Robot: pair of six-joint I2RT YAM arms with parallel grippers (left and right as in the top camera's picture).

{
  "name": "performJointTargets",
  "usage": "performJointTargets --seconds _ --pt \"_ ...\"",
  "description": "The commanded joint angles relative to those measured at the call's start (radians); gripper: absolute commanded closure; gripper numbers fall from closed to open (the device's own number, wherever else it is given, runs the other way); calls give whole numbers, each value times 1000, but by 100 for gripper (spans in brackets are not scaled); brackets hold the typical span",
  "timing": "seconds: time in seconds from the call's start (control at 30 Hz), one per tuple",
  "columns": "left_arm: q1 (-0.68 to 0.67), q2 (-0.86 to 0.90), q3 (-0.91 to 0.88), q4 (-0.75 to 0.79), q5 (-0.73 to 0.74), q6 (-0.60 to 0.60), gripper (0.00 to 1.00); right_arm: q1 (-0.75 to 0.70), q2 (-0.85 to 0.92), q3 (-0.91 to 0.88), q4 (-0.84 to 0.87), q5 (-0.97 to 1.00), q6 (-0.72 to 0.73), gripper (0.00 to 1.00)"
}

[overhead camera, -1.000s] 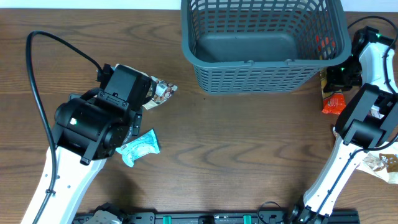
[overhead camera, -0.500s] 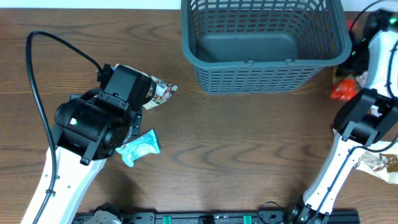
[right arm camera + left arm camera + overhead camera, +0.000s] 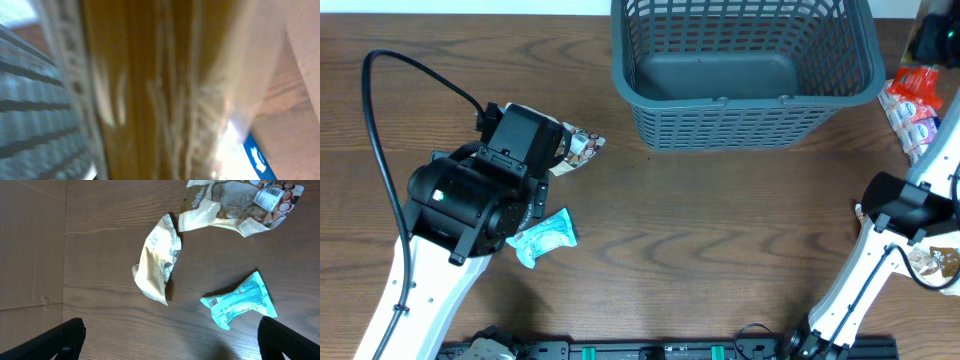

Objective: Pack container
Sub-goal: 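Lift the spaghetti package and carry it over the basket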

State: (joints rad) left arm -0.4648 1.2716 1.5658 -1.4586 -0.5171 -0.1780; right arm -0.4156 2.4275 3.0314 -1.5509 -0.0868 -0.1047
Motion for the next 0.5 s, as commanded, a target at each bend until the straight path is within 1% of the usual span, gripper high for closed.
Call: performJointTargets --seconds 0.0,0.27,0.47 --pt "6 -7 7 -3 -18 13 1 10 -175 64 57 -126 63 99" --pt "6 -7 7 -3 -18 13 1 76 -339 63 175 -143 116 99" --pt "6 -7 7 -3 -18 13 2 166 -377 63 210 -199 134 99"
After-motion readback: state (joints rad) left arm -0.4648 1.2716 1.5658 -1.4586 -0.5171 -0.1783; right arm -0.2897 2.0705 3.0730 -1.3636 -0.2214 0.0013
